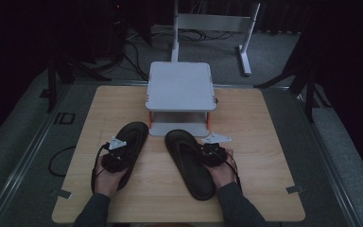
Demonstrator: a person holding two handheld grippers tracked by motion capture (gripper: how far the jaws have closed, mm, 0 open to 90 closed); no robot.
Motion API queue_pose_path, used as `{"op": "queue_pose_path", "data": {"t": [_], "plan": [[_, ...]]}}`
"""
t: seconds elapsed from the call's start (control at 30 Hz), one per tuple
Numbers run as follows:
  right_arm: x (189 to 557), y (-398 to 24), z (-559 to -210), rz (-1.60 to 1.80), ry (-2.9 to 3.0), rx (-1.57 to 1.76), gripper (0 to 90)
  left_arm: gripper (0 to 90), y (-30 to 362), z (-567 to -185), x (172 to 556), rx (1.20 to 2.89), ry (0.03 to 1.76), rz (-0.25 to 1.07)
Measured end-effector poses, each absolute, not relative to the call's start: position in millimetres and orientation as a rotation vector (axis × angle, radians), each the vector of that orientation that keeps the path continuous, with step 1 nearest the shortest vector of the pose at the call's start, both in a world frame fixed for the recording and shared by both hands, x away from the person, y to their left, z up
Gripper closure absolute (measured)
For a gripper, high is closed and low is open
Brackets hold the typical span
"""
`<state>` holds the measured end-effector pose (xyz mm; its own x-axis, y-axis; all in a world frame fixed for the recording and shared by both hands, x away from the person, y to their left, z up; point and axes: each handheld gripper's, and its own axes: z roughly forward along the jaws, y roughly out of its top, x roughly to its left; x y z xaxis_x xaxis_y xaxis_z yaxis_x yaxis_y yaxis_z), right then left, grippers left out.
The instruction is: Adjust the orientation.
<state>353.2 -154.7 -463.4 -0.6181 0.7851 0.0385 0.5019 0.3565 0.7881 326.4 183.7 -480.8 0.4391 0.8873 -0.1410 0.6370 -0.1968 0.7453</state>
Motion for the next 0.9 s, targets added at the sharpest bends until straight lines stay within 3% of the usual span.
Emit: {"op": "queue_pose_path", "data": {"t": [0.13, 0.2, 0.23, 0.27, 0.57, 0.9], "plan": [[352, -154, -462, 1.185, 2.321, 1.119, 58.0, 79.0, 181, -479, 325, 1.937, 1.287, 0.424], [351, -154, -460, 1.193, 2.325, 1.114, 58.0, 79.6, 181, -479, 325, 1.937, 1.287, 0.424], [348, -157, -457, 1.213, 2.331, 1.105, 49.6, 80.4, 180, -479, 323, 1.941, 1.294, 0.433], [347, -158, -456, 1.214, 2.328, 1.106, 48.4, 80.6, 180, -478, 322, 1.941, 1.299, 0.436], [322, -195, -451, 1.145, 2.256, 1.089, 49.1, 82.1, 180, -473, 298, 1.927, 1.279, 0.426], [312, -204, -478, 0.944, 2.337, 1.087, 54.3, 81.2, 165, -474, 295, 1.964, 1.222, 0.399]]}}
